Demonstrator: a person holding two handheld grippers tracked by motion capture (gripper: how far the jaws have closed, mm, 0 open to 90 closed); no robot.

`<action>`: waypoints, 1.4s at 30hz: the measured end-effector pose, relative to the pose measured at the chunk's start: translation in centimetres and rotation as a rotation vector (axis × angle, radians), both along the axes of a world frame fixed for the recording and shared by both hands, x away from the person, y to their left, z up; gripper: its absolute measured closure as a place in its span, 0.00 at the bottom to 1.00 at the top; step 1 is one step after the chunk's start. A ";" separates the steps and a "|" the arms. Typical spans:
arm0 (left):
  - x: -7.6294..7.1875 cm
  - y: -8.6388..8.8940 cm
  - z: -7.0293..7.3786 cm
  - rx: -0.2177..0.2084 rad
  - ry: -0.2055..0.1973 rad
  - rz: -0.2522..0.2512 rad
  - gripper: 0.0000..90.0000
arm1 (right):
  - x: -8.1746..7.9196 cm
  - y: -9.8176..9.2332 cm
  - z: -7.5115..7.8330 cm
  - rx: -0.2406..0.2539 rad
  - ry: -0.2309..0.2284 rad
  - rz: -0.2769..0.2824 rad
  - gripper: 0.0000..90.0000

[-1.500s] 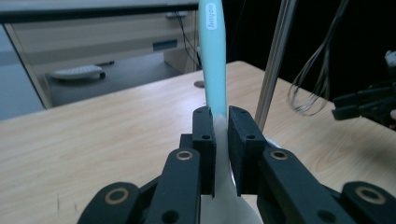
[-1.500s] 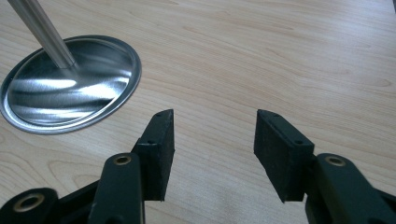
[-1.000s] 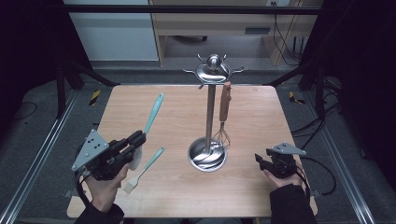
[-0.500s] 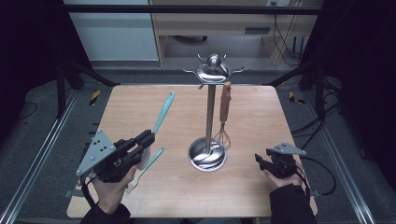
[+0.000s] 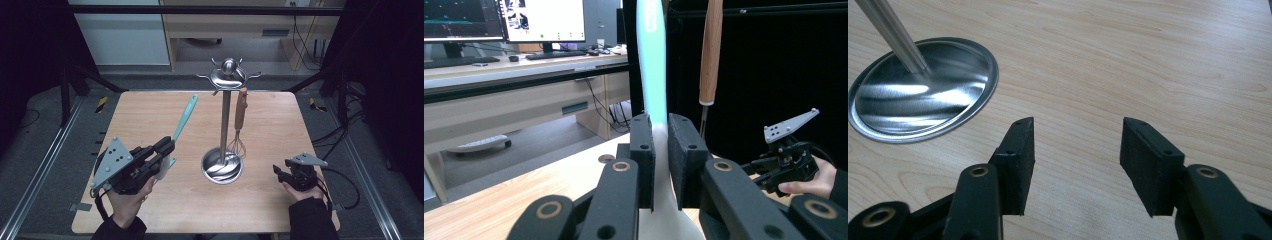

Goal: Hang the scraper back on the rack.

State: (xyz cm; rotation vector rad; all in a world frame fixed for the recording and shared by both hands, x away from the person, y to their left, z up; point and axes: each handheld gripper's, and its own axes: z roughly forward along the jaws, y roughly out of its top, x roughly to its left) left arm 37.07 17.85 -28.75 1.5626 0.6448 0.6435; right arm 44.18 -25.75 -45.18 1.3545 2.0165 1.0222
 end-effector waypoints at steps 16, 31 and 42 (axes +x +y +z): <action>-0.1 -1.8 1.3 0.010 -0.051 -0.017 0.90 | 0.0 -0.1 0.0 -0.006 -0.008 0.003 0.54; -0.1 -2.9 1.4 0.049 -0.037 -0.013 0.90 | 0.0 -0.1 0.0 -0.004 -0.008 0.004 0.54; 0.5 -3.9 1.3 0.092 -0.015 0.011 0.90 | 0.0 0.0 0.0 -0.002 -0.005 0.003 0.54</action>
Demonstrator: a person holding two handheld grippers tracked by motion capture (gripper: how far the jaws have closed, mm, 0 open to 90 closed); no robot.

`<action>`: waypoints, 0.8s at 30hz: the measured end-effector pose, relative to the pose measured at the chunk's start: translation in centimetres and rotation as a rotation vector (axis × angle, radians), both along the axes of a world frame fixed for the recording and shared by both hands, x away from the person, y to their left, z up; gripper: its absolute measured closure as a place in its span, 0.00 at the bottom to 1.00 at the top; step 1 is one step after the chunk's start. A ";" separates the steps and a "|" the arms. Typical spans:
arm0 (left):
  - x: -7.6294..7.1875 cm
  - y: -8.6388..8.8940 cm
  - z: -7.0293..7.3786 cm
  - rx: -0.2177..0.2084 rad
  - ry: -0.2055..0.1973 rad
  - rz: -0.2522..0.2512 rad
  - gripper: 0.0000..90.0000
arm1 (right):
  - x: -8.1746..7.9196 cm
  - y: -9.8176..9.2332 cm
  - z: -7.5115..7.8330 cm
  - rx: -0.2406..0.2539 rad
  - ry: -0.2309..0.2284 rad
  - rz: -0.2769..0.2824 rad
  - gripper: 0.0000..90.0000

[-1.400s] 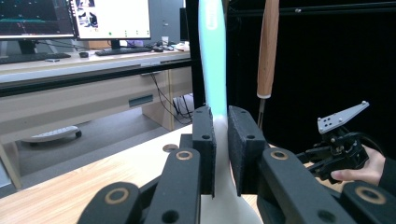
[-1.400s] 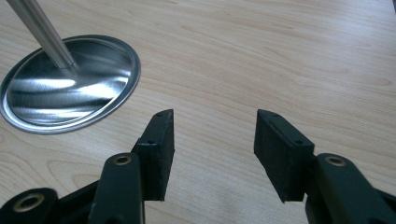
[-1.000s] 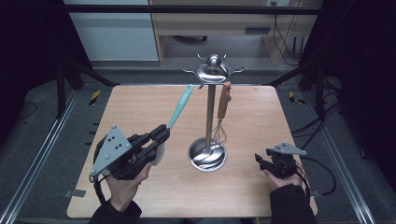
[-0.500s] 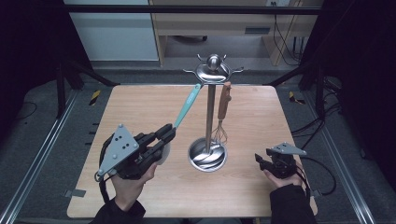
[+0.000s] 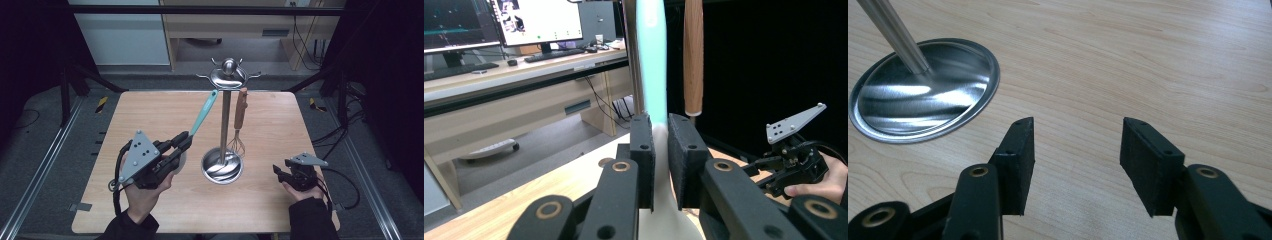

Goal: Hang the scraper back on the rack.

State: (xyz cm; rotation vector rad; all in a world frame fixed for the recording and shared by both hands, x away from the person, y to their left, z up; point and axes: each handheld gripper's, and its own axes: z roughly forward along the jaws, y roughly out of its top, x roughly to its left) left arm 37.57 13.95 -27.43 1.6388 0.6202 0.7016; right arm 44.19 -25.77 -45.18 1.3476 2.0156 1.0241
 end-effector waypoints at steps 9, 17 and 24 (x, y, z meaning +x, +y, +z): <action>0.8 -0.9 -0.5 0.010 0.023 0.006 0.90 | 0.0 0.0 0.0 0.001 0.000 0.001 0.53; 1.3 -1.7 -1.0 0.015 0.036 0.019 0.90 | 0.0 0.0 0.0 0.002 -0.002 0.004 0.53; 1.9 -2.1 -1.3 0.009 0.049 0.026 0.90 | 0.0 0.0 0.0 0.002 -0.001 0.004 0.53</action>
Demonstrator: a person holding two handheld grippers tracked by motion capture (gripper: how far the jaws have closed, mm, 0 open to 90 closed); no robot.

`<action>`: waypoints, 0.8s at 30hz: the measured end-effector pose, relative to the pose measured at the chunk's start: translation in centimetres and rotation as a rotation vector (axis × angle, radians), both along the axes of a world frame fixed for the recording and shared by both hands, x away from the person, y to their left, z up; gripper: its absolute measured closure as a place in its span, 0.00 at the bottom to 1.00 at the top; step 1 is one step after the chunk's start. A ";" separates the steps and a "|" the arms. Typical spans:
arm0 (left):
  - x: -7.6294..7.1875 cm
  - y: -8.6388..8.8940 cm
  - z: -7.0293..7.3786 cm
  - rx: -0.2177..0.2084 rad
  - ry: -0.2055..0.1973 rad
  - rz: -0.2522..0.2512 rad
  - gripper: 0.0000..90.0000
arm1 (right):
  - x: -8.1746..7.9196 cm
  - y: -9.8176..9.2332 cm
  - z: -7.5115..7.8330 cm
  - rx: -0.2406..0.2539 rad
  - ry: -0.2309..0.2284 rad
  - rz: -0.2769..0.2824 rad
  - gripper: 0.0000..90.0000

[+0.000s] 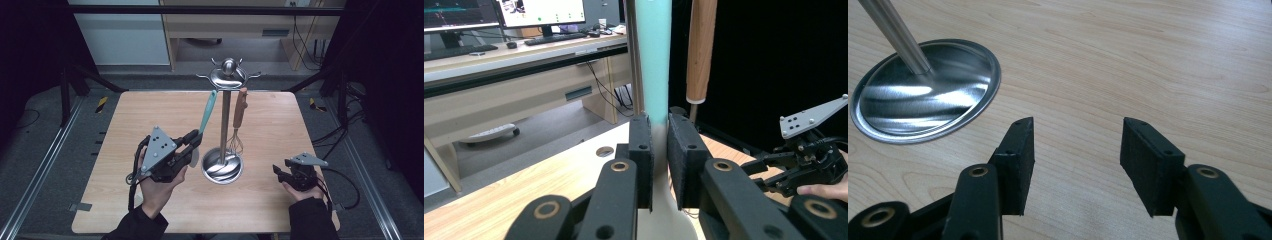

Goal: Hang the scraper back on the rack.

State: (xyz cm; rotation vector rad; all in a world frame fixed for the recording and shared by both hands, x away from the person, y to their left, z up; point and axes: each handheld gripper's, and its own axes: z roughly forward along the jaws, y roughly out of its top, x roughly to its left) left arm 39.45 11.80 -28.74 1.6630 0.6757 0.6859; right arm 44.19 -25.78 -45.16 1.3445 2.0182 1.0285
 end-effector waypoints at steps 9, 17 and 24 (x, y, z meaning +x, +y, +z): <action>0.5 -0.3 -0.3 0.001 -0.001 0.008 0.90 | 0.0 0.0 0.0 0.001 -0.001 0.000 0.53; 0.9 -0.4 -0.4 -0.001 -0.008 -0.001 0.90 | 0.0 0.0 0.0 0.003 -0.002 0.003 0.53; 1.0 -0.2 -0.5 -0.010 -0.007 -0.009 0.89 | 0.0 0.0 0.0 0.002 -0.002 0.003 0.53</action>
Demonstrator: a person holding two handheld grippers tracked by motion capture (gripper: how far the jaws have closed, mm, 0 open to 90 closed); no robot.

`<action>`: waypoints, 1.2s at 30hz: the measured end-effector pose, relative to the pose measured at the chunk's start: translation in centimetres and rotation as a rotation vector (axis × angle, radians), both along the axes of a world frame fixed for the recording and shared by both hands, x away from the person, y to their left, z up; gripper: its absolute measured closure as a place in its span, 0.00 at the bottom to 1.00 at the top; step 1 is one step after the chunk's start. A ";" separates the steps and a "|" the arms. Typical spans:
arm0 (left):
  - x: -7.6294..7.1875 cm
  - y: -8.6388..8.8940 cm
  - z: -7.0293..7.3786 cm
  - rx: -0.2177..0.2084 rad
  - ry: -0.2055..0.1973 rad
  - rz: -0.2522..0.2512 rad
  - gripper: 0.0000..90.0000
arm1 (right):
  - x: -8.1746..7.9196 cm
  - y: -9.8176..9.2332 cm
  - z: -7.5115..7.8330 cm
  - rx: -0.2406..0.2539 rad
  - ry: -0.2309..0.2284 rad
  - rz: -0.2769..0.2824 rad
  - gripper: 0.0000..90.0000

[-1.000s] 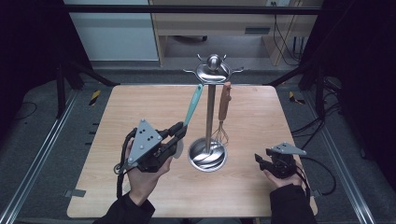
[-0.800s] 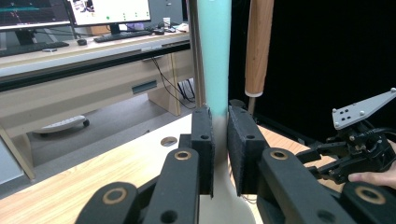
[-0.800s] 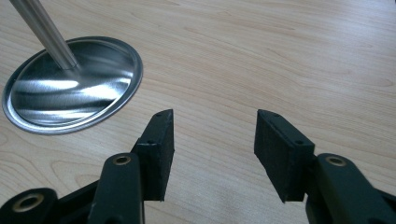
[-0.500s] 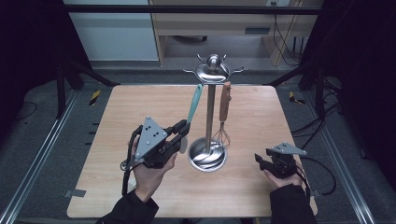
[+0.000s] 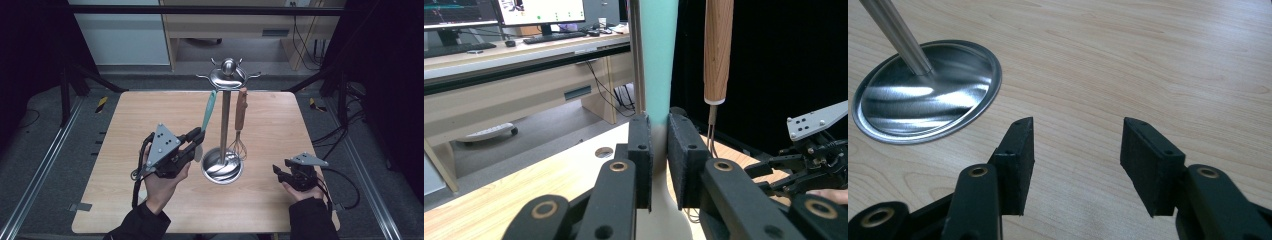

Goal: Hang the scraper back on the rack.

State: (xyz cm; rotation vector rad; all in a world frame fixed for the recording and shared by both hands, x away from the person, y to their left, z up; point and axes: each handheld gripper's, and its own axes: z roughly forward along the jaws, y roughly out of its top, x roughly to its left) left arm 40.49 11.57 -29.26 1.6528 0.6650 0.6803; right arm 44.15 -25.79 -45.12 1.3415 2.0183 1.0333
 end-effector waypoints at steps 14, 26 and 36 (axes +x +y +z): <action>0.9 4.2 -2.7 0.031 0.090 0.040 0.80 | 0.0 -0.2 0.0 0.014 0.002 -0.006 0.53; 2.1 10.5 -7.5 0.063 0.244 0.119 0.70 | -0.2 -0.2 0.4 0.028 -0.029 0.002 0.53; 2.4 13.7 -11.2 0.136 0.305 0.180 0.69 | -0.6 0.4 1.7 0.060 -0.075 0.030 0.58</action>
